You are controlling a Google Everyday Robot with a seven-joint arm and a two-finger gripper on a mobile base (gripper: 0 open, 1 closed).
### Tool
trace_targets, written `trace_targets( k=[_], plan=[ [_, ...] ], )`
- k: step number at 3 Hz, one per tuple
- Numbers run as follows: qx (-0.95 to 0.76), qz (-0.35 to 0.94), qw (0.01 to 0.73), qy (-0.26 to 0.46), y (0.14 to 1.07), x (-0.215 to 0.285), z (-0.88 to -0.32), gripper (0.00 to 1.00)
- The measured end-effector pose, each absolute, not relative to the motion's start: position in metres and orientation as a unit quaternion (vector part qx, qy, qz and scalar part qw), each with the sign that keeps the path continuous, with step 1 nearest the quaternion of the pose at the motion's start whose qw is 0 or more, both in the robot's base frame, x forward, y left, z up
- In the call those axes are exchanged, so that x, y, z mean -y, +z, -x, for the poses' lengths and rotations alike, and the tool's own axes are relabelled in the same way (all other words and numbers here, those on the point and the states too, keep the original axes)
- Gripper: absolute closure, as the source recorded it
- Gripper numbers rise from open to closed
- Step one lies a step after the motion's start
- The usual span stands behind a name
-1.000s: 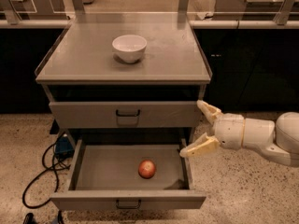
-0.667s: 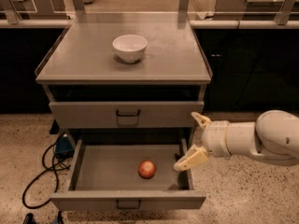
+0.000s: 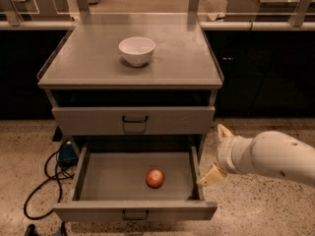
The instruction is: Pick apple from middle drawer and place on counter
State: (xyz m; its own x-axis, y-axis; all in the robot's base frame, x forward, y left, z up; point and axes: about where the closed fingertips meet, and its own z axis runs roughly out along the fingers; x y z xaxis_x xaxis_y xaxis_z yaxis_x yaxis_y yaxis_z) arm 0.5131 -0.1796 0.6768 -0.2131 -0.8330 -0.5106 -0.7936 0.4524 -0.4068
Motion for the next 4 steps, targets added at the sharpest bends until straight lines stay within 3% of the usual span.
trace_targets(
  k=[1, 2, 4],
  plan=[
    [-0.793, 0.5, 0.343, -0.055, 0.623, 0.198, -0.537, 0.0],
    [-0.791, 0.49, 0.365, -0.032, 0.584, 0.192, -0.571, 0.0],
    [-0.751, 0.496, 0.422, 0.111, 0.555, 0.167, -0.596, 0.0]
  ],
)
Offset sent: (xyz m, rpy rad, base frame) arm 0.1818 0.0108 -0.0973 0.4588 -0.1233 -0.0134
